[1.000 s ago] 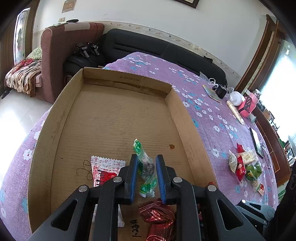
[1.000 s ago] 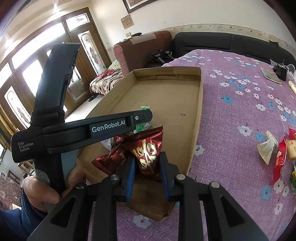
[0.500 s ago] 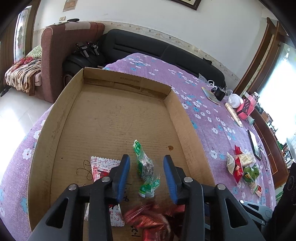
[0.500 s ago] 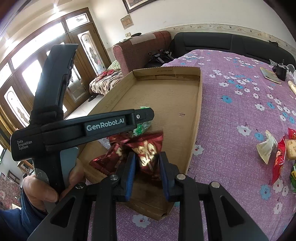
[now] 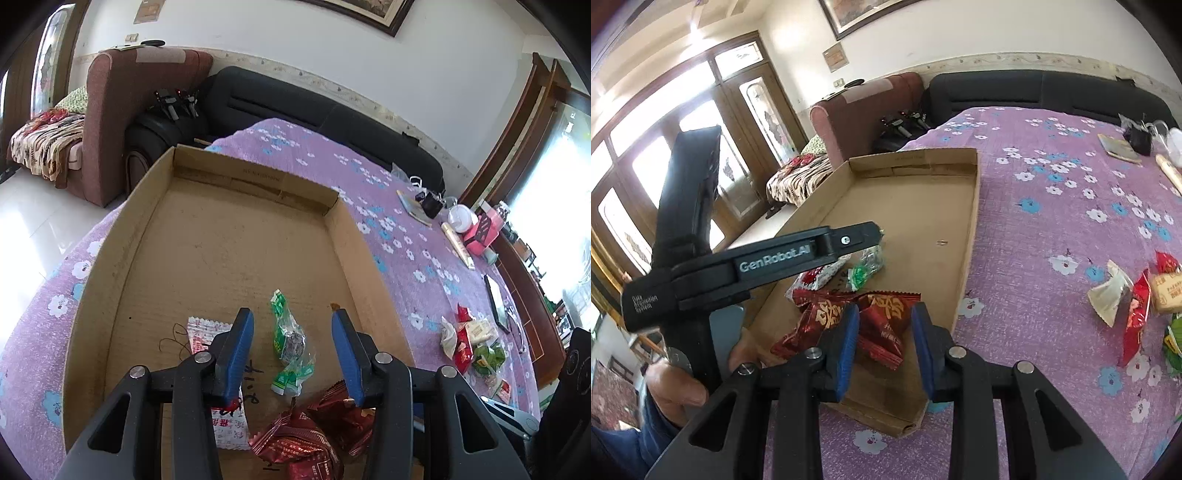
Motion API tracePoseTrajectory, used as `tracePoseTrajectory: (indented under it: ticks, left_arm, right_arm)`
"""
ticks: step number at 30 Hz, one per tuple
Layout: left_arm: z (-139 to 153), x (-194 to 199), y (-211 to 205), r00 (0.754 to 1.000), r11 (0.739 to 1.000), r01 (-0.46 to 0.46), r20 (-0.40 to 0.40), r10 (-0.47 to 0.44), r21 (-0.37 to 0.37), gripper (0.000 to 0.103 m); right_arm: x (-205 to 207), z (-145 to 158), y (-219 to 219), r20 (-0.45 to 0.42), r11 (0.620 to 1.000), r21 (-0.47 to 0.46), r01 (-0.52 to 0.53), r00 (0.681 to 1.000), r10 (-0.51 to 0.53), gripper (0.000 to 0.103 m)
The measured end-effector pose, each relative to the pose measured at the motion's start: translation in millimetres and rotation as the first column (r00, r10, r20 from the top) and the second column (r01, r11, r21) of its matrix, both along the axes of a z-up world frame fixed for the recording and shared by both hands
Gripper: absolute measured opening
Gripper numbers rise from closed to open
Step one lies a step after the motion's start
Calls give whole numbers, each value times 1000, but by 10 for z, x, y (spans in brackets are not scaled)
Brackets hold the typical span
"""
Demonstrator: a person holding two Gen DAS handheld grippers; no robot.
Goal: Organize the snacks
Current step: 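Carry both held snacks over the box and open both grippers to drop them, then move both grippers back to the pile and grasp a white wrapper with the left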
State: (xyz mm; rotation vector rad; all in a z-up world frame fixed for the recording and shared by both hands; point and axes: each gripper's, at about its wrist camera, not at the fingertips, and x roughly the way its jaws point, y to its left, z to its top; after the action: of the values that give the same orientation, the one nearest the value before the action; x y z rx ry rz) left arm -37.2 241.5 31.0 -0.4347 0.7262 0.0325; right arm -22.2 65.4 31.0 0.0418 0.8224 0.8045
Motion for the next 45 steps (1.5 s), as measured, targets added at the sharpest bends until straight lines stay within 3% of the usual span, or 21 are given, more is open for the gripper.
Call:
tracePoseTrajectory:
  ticks: [12,20,29,32,34,45]
  left_arm:
    - [104,-60,-171,1000,998,18,10,-19,60,47]
    - [349,-74,-699,993,988,119,5,-120,97,47]
    - [398,280,-1538,957,948,285,-95,-273,139,46]
    - [282,515,-1755,949,937,296,-167,-267,187,46]
    - [172,673,-1848,941,934,305,-213,-264,186,46]
    - [-115,979,-2186,917,898,355,-284,-281,259,46]
  right_arm:
    - [-31,220,-630,-58,992,79,102,994,-98,30]
    - [113,350,-1368,-46,960,145,237,971,-233,34]
    - [457,125,-2425,-140,822,228,521,854,-502,34]
    - [576,-21,-2566,-243,798,247,550,832,-498,34]
    - [588,-50,-2604,-266,792,260,552,830,-491,34]
    - [542,-21,-2560,-251,800,274,534,842,-477,34]
